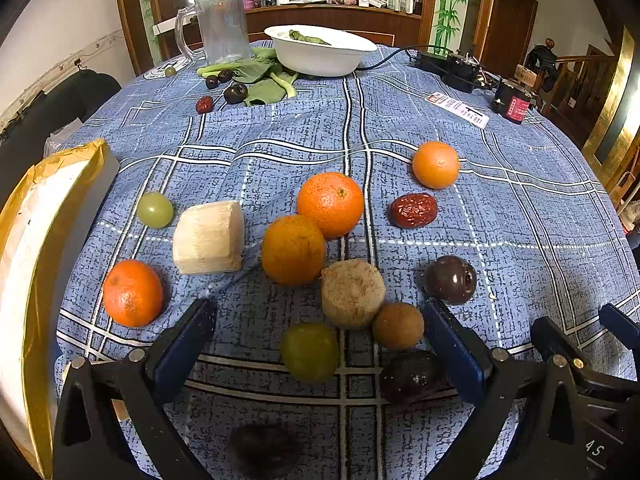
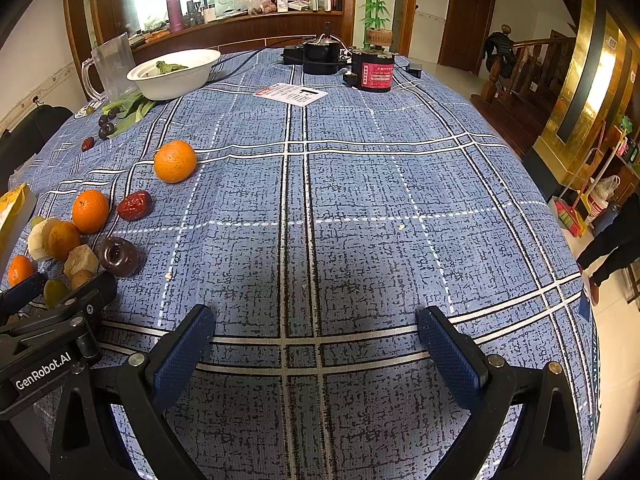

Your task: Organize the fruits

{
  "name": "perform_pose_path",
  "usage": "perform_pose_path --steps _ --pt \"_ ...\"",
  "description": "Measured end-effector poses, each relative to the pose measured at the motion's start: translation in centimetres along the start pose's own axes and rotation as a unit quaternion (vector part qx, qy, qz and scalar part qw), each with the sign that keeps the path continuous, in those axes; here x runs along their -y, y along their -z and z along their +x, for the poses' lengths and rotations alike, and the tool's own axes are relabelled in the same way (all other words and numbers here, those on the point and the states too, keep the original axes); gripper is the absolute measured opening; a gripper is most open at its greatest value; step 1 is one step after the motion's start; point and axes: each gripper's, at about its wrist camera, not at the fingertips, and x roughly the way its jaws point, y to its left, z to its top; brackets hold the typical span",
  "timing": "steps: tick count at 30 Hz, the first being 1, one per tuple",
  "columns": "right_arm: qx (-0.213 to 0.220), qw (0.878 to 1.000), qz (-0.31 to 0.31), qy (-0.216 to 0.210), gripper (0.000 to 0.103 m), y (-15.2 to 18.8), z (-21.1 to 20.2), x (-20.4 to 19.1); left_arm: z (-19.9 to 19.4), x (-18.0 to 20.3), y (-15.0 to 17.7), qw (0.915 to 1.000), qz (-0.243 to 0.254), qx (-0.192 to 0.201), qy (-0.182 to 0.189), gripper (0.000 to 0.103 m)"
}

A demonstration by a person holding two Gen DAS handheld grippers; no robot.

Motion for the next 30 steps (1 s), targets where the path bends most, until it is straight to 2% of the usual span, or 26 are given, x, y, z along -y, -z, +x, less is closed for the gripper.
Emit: perform_pose_path --steps 10,15,30 --pt "-0.001 1.0 0.002 -0.003 0.102 -0.03 0.07 -0.09 -0.13 -0.03 0.24 0.9998 0.017 -0.006 0.012 0.102" --pt "-0.022 0.999 0.023 -0.002 0.102 0.16 -0.25 0.21 -0.38 -0.25 0.43 0.9996 0.02 -0.008 0.017 0.102" --pt "-0.017 1.0 0.024 0.0 0.102 0.45 -0.52 -0.22 -0.34 -0.21 0.22 0.9994 0.026 -0.015 0.019 0.102"
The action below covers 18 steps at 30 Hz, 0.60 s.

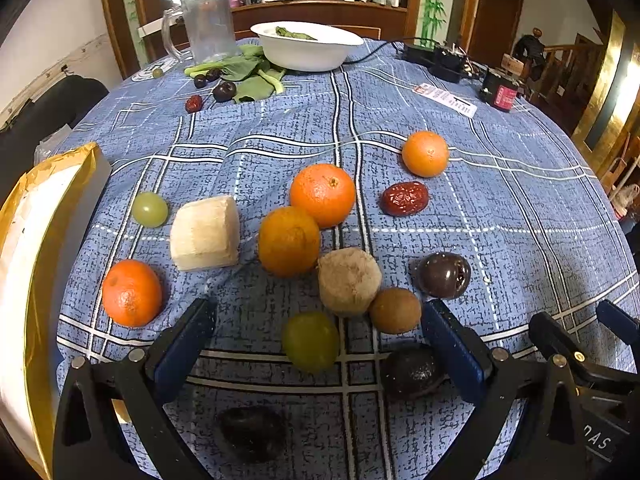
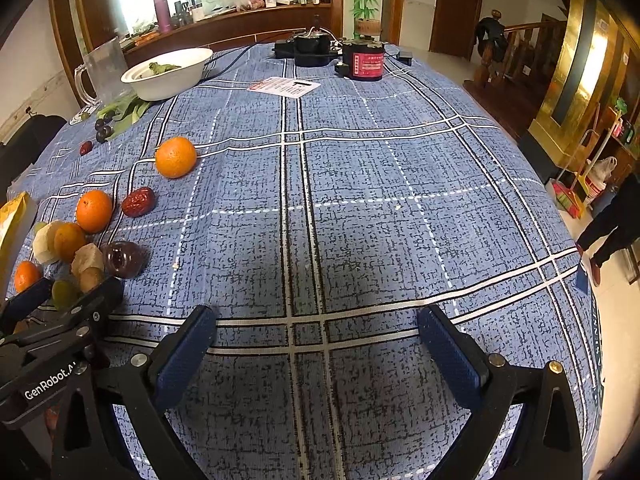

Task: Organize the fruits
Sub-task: 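Move both tools toward the fruit beside the yellow-rimmed tray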

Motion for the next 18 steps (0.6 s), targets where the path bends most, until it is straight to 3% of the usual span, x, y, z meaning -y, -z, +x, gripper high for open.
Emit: perform_pose_path --steps 5,11,15,18 --pt "0.004 1.0 0.006 -0.009 0.102 0.0 -0.3 0.3 -1.8 -1.2 0.7 0.9994 -0.015 0.011 0.028 0.102" --pt "0.018 1.0 0.008 -0.01 0.102 0.2 -0.9 0.3 -10.1 -3.4 3.1 0.9874 -0.039 0.144 0.053 0.102" --pt "0.073 0.997 -0.003 0.023 0.102 0.7 -2.9 -0.3 -13.3 -4.8 4.7 0.9832 -0.039 0.172 0.049 0.102" --pt "0.157 0.981 -0.044 0.102 0.102 1.6 -5.8 -2.2 -15.2 -5.9 5.8 0.9816 -0.042 0.184 0.03 0.102"
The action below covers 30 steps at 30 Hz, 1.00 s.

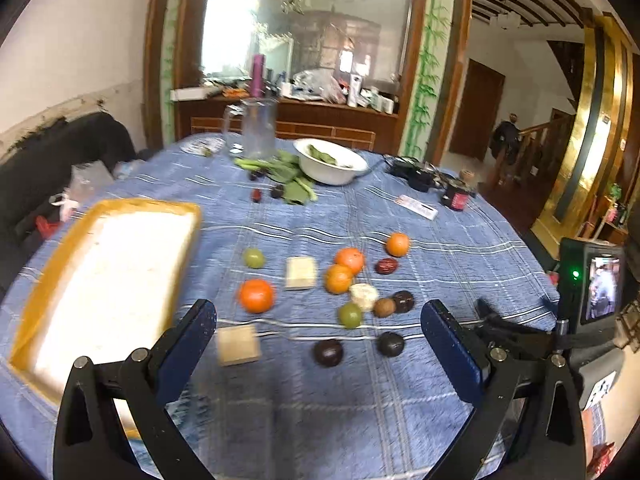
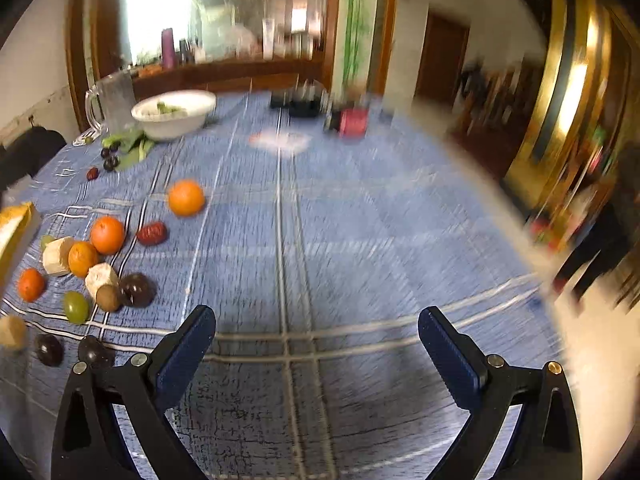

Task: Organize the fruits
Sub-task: 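Move both tools toward the fruit beside the yellow-rimmed tray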

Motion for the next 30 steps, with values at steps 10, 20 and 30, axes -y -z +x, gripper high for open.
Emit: perform_pose_path --steps 10,20,30 --pt "0.085 0.993 -0.071 0.034 0.102 0.1 -8.2 -4.1 -4.5 -1.9 0.3 0.9981 0.036 0.049 -0.006 0.102" --pt "0.101 0.995 -0.004 0.006 0.102 -1.8 -10.1 -2.3 -4.7 -2.8 -0.3 0.9976 0.032 0.055 -0.027 0.102" --pt "0.026 0.99 -0.013 -0.139 0.102 -2.7 -5.3 -4.3 -0.4 -5.1 0.5 0.9996 0.02 0.002 -0.019 0.102"
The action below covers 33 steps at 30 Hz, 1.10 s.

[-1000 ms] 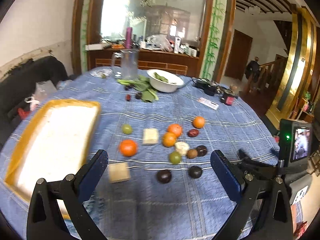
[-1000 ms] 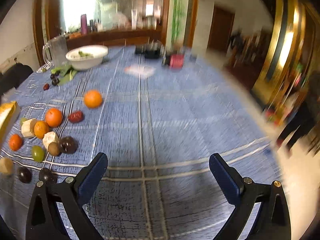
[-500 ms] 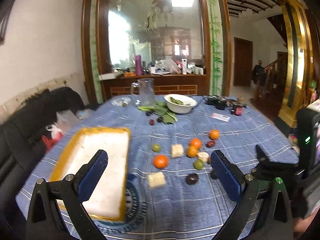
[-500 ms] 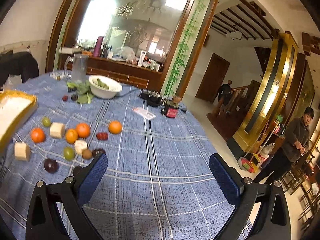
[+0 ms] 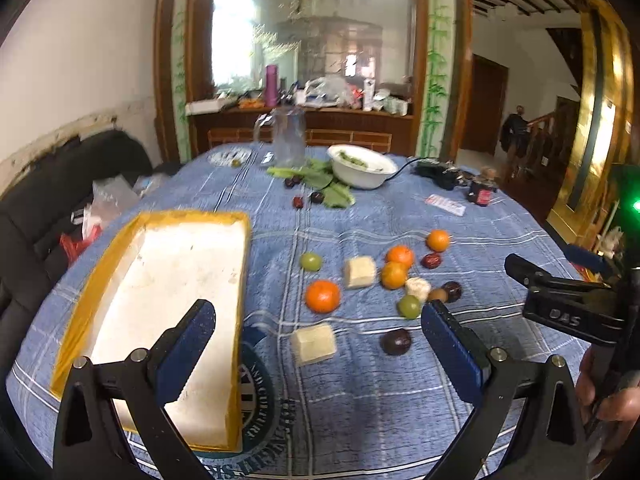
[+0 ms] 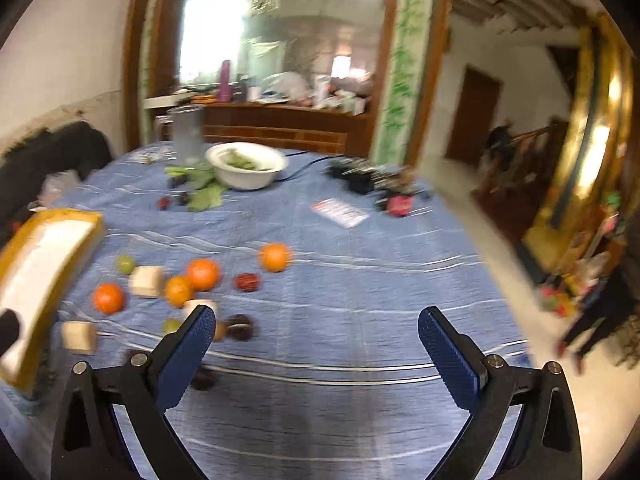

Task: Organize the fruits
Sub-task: 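Move both tools toward the fruit beside the yellow-rimmed tray, then close the right tool on a dark plum while the left tool nears a beige cube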

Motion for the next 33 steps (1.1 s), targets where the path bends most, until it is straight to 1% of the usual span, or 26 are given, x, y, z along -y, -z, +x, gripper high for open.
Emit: perform_pose_path --steps 3,5,6,8,9,10,12,14,18,20,23,25,27,29,33 --pt "-0.022 0.998 0.01 -0.065 0.095 0.5 1.5 -1.4 1.4 -1.1 0.3 0.9997 -0.012 -0.02 -0.01 0.102" --pt "-0.042 0.994 0.013 -0.097 0.086 0.8 2.6 -2.4 2.2 -1.5 0.5 0.9994 -0.017 -0.029 -0.006 0.102" --pt "-0.051 0.993 0.012 -0.108 0.08 1.0 3.0 -2.7 2.5 -1.6 0.6 0.9993 -0.017 -0.034 -0.002 0.102" --pt "-0.065 0.991 0.006 -0.121 0.075 1.7 3.9 -3.3 3.0 -1.5 0.7 0.999 -0.011 -0.042 0.013 0.102" --pt "-0.07 0.99 0.003 -0.121 0.066 1.9 4.2 -3.5 3.1 -1.3 0.8 0.9987 -0.005 -0.044 0.025 0.102" --pt "-0.077 0.99 0.0 -0.119 0.062 2.2 4.6 -3.5 3.2 -1.0 0.9 0.9985 0.001 -0.045 0.033 0.102" --pt "-0.096 0.988 0.006 -0.12 0.061 2.7 5.5 -3.3 3.5 -0.2 1.1 0.9979 0.016 -0.047 0.043 0.101" --pt "-0.106 0.986 0.017 -0.127 0.061 3.1 5.7 -2.8 3.7 0.6 1.3 0.9974 0.028 -0.045 0.049 0.097" --pt "-0.103 0.988 0.016 -0.117 0.061 3.2 5.6 -2.3 4.6 2.0 1.6 0.9959 0.042 -0.061 0.052 0.088" --pt "-0.103 0.988 0.015 -0.114 0.061 3.1 5.5 -2.3 4.8 2.5 1.7 0.9954 0.045 -0.066 0.053 0.086" --pt "-0.104 0.989 0.006 -0.108 0.061 3.1 5.4 -2.6 5.0 3.3 1.7 0.9955 0.052 -0.065 0.044 0.085" --pt "-0.105 0.989 0.001 -0.106 0.061 3.1 5.4 -2.8 5.2 3.6 1.8 0.995 0.059 -0.068 0.041 0.079" --pt "-0.105 0.988 -0.004 -0.109 0.061 3.2 5.3 -3.0 5.6 3.9 1.9 0.9942 0.065 -0.076 0.038 0.07" --pt "-0.105 0.989 -0.008 -0.108 0.061 3.3 5.3 -3.1 5.9 4.1 2.0 0.9936 0.065 -0.083 0.04 0.065" --pt "-0.108 0.987 -0.008 -0.115 0.061 3.4 5.4 -3.0 6.0 4.2 2.2 0.9935 0.067 -0.085 0.036 0.065"
